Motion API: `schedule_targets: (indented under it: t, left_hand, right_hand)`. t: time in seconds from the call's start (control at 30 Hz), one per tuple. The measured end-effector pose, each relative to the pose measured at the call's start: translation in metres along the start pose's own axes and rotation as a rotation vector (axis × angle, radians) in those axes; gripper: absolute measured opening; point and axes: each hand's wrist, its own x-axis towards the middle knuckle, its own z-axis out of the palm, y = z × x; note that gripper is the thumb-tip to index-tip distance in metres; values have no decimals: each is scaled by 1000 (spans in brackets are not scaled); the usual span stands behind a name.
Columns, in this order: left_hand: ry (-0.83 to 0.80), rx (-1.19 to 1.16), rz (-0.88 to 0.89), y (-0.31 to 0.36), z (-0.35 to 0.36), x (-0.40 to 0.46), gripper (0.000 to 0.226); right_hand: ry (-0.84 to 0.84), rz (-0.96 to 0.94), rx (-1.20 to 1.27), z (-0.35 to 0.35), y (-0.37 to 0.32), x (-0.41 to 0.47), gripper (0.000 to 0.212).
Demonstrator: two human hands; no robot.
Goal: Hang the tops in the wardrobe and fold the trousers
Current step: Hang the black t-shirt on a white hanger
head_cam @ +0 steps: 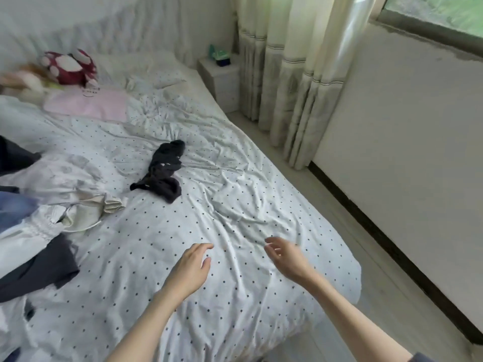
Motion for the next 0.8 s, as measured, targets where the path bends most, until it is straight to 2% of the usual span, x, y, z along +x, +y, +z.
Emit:
schedule_targets:
  t: [0.1, 0.3, 0.47, 0.57, 0.6, 0.67, 0.73, 0.8]
  left_hand:
    - [12, -28, -69, -37, -16, 23, 36]
    - [68, 57, -77, -107, -65, 116, 42]
    - [167, 194, -74, -172, -94, 207, 64]
    - [160, 315, -28, -204, -98, 252, 81]
    - [151, 354, -21, -215, -97, 266, 80]
    - [161, 395, -7, -227, -95, 283, 62]
    - [242, 394, 18, -233, -91, 290, 41]
    - [324, 340, 79, -227, -90, 289, 38]
  right_hand:
    - [-58, -29, -26, 25, -31, 51, 34]
    - [-126, -61, -110, 85, -93, 166, 36]
    - [-231, -28, -265, 134, -107, 256, 50]
    - [-291, -21, -320, 156, -101, 290, 55]
    - [-309, -6, -320, 163, -97, 297, 55]
    - [-340, 12, -327, 170, -92, 301, 56]
    - [-350, 17, -317, 174, -89, 302, 55]
    - [-311, 19, -266, 172, -89, 299, 53]
